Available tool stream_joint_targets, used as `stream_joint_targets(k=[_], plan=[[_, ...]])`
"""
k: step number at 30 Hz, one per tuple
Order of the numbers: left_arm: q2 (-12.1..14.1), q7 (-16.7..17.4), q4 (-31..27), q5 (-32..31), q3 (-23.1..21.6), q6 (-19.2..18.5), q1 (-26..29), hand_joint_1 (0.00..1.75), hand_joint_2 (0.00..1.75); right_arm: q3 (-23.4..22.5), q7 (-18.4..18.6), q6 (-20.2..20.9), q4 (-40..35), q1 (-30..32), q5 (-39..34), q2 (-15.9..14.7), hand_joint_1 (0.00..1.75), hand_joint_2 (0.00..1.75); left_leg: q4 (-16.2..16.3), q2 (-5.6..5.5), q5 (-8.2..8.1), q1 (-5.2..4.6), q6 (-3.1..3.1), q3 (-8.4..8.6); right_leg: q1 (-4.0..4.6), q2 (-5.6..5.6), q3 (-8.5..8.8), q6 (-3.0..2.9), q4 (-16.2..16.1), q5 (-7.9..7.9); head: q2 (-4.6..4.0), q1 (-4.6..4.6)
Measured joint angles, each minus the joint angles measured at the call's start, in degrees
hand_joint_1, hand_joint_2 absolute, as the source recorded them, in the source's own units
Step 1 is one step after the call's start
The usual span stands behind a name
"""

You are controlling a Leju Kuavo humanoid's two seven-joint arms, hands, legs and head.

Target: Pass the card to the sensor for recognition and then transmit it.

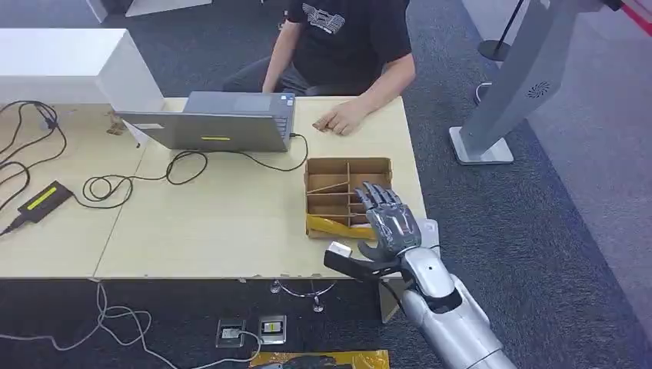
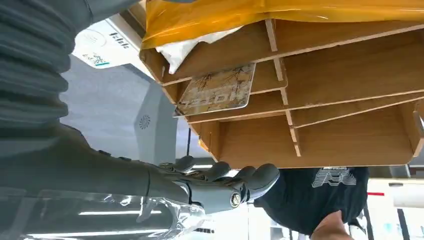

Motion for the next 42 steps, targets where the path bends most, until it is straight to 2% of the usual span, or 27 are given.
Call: stream_joint_targets(k=[24,25,26,27,28,29,31,32,42], plan=[[0.5,0.9,0.0,0.0,1.9,0.5,0.0,0.0,0.0,0.1,1.9,2.2,0.0,-0.1,1.2,0.5,0.0,1.75,0.0,0.0,0.0,0.0,0.0,0.0,0.0,0.0,0.0,0.0,0.0,0.0,0.0,0.0],[0.5,0.9,0.0,0.0,1.9,0.5,0.0,0.0,0.0,0.1,2.1,2.2,0.0,-0.1,1.2,0.5,0.19,1.75,0.0,0.0,0.0,0.0,0.0,0.0,0.0,0.0,0.0,0.0,0.0,0.0,0.0,0.0],[0.5,1.0,0.0,0.0,2.0,0.5,0.0,0.0,0.0,0.1,2.2,2.2,0.0,-0.1,1.3,0.5,0.19,1.75,0.0,0.0,0.0,0.0,0.0,0.0,0.0,0.0,0.0,0.0,0.0,0.0,0.0,0.0],[0.5,1.0,0.0,0.0,2.0,0.5,0.0,0.0,0.0,0.1,2.3,2.2,0.0,-0.1,1.4,0.5,0.54,1.75,0.0,0.0,0.0,0.0,0.0,0.0,0.0,0.0,0.0,0.0,0.0,0.0,0.0,0.0],[0.5,1.1,0.0,0.0,2.0,0.5,0.0,0.0,0.0,0.1,2.4,2.2,0.0,-0.1,1.4,0.5,1.43,1.75,0.0,0.0,0.0,0.0,0.0,0.0,0.0,0.0,0.0,0.0,0.0,0.0,0.0,0.0],[0.5,1.1,0.0,0.0,2.1,0.5,0.0,0.0,0.0,0.1,2.4,2.2,0.0,-0.1,1.4,0.5,1.47,1.75,0.0,0.0,0.0,0.0,0.0,0.0,0.0,0.0,0.0,0.0,0.0,0.0,0.0,0.0],[0.5,1.2,0.0,0.0,2.4,0.4,0.0,0.0,0.0,0.1,2.4,2.2,0.0,-0.1,1.5,0.5,1.68,1.75,0.0,0.0,0.0,0.0,0.0,0.0,0.0,0.0,0.0,0.0,0.0,0.0,0.0,0.02],[0.5,1.3,0.0,0.0,2.6,0.4,0.0,0.0,0.0,0.1,2.4,2.2,0.0,-0.1,1.5,0.5,1.73,1.75,0.0,0.0,0.0,0.0,0.0,0.0,0.0,0.0,0.0,0.0,0.0,0.0,0.0,0.0],[1.0,2.3,0.0,0.5,3.5,0.5,0.0,0.0,0.0,0.1,2.4,3.1,-0.2,-0.4,1.4,0.6,1.75,1.75,0.0,0.0,0.0,0.0,0.0,0.01,0.0,0.0,0.0,0.0,0.0,0.0,0.0,0.0]])
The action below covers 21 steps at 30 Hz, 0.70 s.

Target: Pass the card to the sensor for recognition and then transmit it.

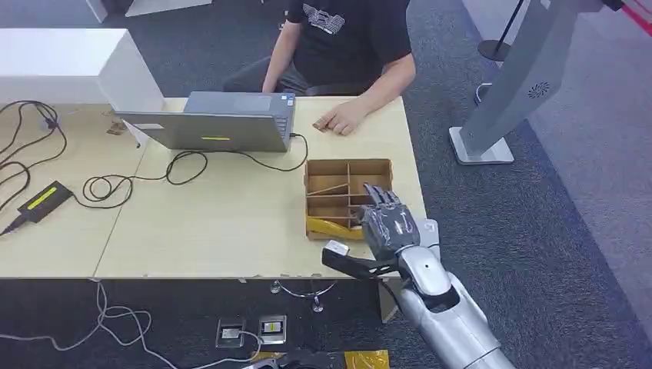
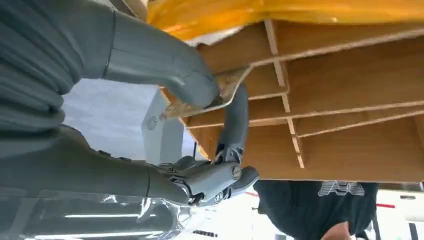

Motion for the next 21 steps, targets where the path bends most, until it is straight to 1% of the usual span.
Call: stream_joint_targets(k=[13,21], plan=[[1.2,0.1,0.0,0.7,1.6,0.2,0.0,0.0,0.0,0.1,0.2,0.4,-0.5,0.5,-0.5,0.0,1.75,1.75,0.0,0.0,0.0,0.0,0.0,0.0,0.0,0.0,0.0,0.0,0.0,0.0,0.0,-0.02],[2.0,0.1,0.0,0.9,2.8,1.0,0.0,0.0,0.0,0.1,0.6,0.5,-0.9,0.7,-0.9,0.0,1.75,1.75,0.0,0.0,0.0,0.0,0.0,0.0,0.0,0.01,0.0,0.0,0.0,0.0,0.0,0.02]])
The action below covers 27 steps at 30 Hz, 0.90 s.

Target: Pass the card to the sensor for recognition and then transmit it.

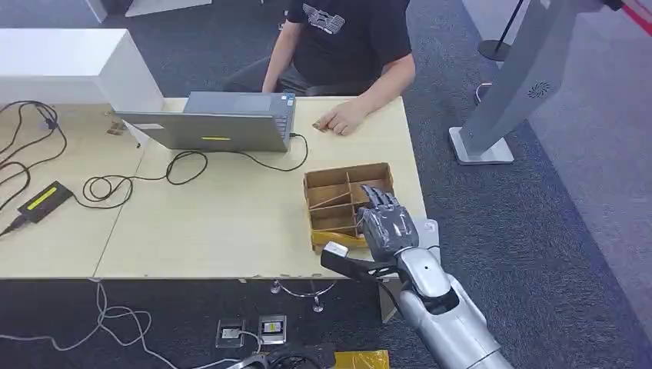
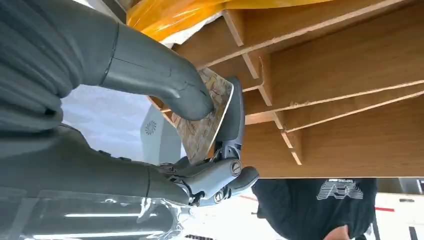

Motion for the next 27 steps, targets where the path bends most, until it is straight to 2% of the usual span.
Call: stream_joint_targets(k=[12,16,27], plan=[[0.2,0.0,0.0,-0.5,1.0,-0.2,0.0,0.0,0.0,0.0,-0.8,-3.0,-1.2,0.2,-0.9,-0.4,1.75,1.75,0.0,0.01,0.0,0.0,0.0,0.0,0.0,0.03,0.0,0.0,0.0,0.0,0.0,-0.02],[0.2,0.0,0.0,-1.0,1.0,-0.3,0.0,0.0,0.0,-0.2,-1.5,-4.6,-3.5,0.2,-1.9,-0.6,1.75,1.75,0.0,0.01,0.0,0.0,0.0,0.01,0.0,0.05,-0.01,0.0,0.0,0.0,0.0,-0.02],[0.2,0.0,0.0,-1.6,1.4,-0.3,0.1,0.0,0.0,-0.8,-2.6,-4.3,-12.0,0.2,-3.8,-1.4,1.75,1.75,0.0,0.02,0.0,0.0,0.0,0.01,0.0,0.11,-0.02,0.0,0.0,0.0,0.0,-0.02]])
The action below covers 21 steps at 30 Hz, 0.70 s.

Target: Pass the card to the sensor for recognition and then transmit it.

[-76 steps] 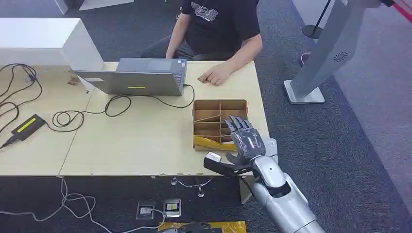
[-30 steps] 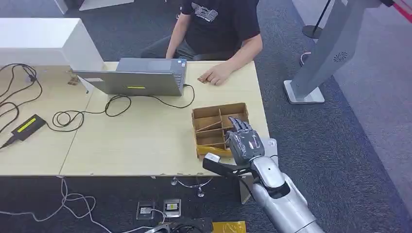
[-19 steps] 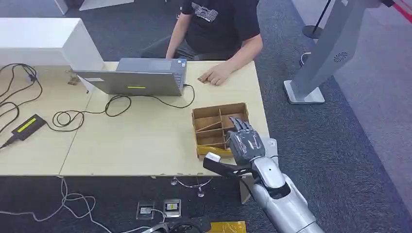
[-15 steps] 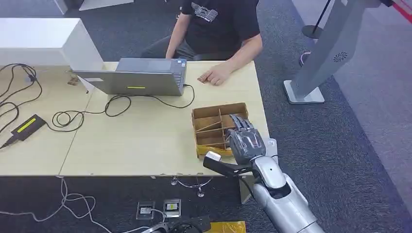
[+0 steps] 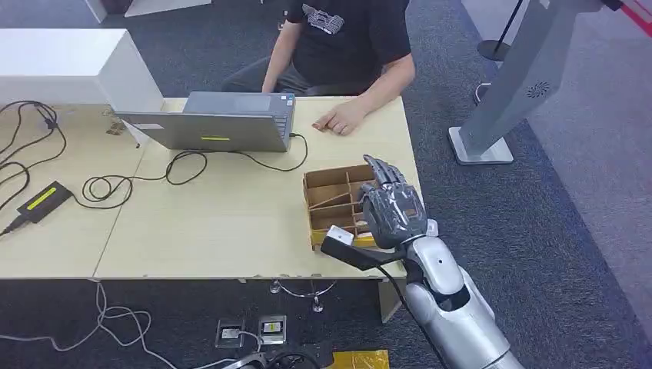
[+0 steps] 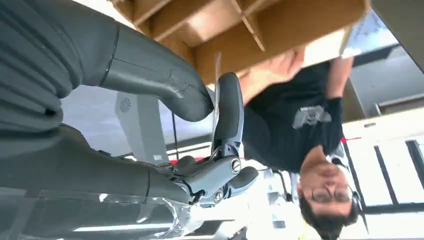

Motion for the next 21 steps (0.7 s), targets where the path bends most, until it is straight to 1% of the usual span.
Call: stream_joint_targets(k=[3,5,8,18,21], plan=[[0.0,0.0,0.0,0.0,0.0,0.0,0.0,0.0,0.0,0.0,0.0,0.0,-0.2,0.0,0.0,0.0,1.75,1.75,0.0,0.0,0.0,0.0,0.0,0.0,0.0,0.0,0.0,0.0,0.0,0.0,0.0,0.0],[0.2,0.0,0.0,-0.2,0.2,0.0,0.0,0.0,0.0,0.0,-0.2,0.0,-2.6,0.2,-1.3,-0.3,1.75,1.75,0.0,0.0,0.0,0.0,0.0,0.0,0.0,0.01,0.0,0.0,0.0,0.0,0.0,0.0],[0.4,-0.2,0.0,-0.4,0.4,0.0,0.0,0.0,0.0,0.0,-0.3,-0.7,-3.1,0.7,-1.7,-0.5,1.75,1.75,0.0,0.0,0.0,0.0,0.0,0.0,0.0,0.0,0.0,0.0,0.0,0.0,0.0,0.02],[1.0,-0.5,0.0,-0.6,1.0,-0.1,0.1,0.0,0.0,0.0,-0.3,-2.5,-3.2,0.6,-1.7,-0.8,1.75,1.75,0.0,0.0,0.0,0.0,0.0,0.0,0.0,0.0,0.01,0.0,0.0,0.0,0.0,0.0],[1.1,-0.6,0.0,-1.0,1.1,-0.7,0.1,0.0,0.0,0.0,-0.5,-3.3,-2.9,-0.5,-1.8,-0.9,1.75,1.75,0.0,0.01,0.0,0.0,0.0,-0.01,0.0,0.0,0.0,0.0,0.0,0.0,0.0,0.02]])
